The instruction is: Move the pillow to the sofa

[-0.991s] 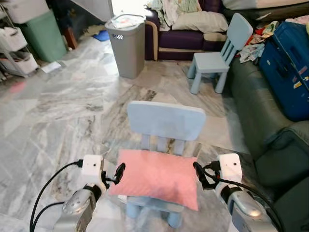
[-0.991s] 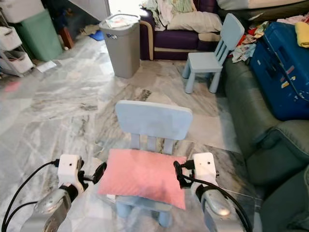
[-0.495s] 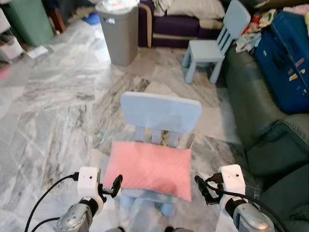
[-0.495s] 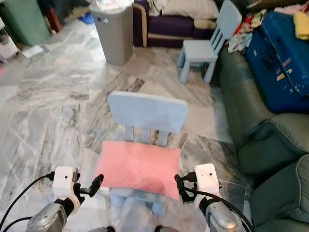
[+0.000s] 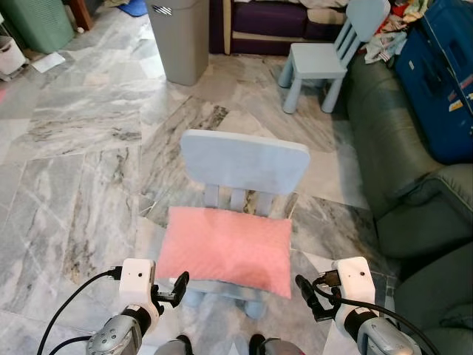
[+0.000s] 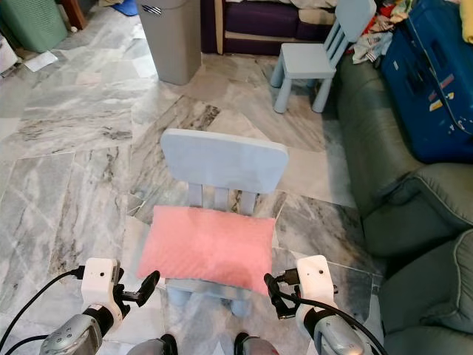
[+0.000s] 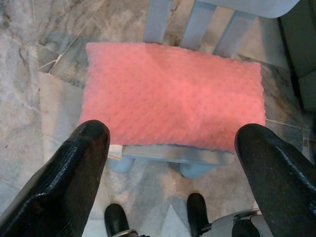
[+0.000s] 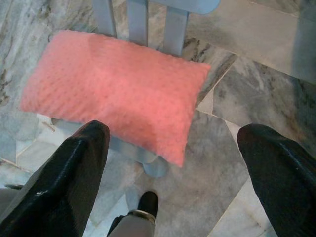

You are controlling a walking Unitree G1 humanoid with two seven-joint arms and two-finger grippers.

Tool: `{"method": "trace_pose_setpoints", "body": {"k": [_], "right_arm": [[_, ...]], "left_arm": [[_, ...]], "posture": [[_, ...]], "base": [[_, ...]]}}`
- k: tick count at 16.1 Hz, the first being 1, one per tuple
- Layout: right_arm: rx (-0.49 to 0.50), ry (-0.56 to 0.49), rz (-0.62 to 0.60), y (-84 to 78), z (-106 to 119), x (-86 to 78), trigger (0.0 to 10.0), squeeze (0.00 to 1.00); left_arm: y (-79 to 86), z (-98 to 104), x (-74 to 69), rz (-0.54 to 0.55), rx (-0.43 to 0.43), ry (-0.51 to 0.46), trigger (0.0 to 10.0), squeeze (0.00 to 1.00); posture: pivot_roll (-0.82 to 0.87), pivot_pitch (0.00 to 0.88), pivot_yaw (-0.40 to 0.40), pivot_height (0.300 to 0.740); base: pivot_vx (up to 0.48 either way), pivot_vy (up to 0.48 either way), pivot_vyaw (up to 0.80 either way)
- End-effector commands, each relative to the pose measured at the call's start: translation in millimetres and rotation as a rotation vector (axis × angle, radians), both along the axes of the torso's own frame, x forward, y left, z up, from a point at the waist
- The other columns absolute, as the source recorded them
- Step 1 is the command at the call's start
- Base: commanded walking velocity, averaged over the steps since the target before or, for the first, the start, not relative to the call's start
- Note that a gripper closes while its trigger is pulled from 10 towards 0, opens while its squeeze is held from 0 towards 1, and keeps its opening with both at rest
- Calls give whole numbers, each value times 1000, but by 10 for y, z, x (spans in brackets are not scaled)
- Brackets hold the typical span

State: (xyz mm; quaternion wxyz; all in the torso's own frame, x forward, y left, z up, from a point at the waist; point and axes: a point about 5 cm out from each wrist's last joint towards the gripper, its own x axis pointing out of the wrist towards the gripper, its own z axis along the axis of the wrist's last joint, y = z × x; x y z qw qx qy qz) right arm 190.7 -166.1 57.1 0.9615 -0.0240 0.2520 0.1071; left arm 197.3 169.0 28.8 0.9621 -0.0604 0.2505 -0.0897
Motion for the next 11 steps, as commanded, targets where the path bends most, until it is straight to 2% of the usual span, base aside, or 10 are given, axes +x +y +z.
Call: {"method": "trace_pose_setpoints", "body": {"k": [1,9,11], "right_arm": [[-5,-9,15,21,39,-8,10000,0],[3,-13,25,42,53,10,10000,0],[6,-15,29,47,60,10,10000,0]], "left_arm": [[23,-3,-23,3,13,12,10000,0],[4,5,8,1,13,10,10000,0],[1,6,5,1,14,11,10000,0]], "posture": [[-65,200,-14,740],[-65,198,-9,740],[-66,199,-10,720]], "base": [[0,0,0],[0,0,0],[0,0,0]]}}
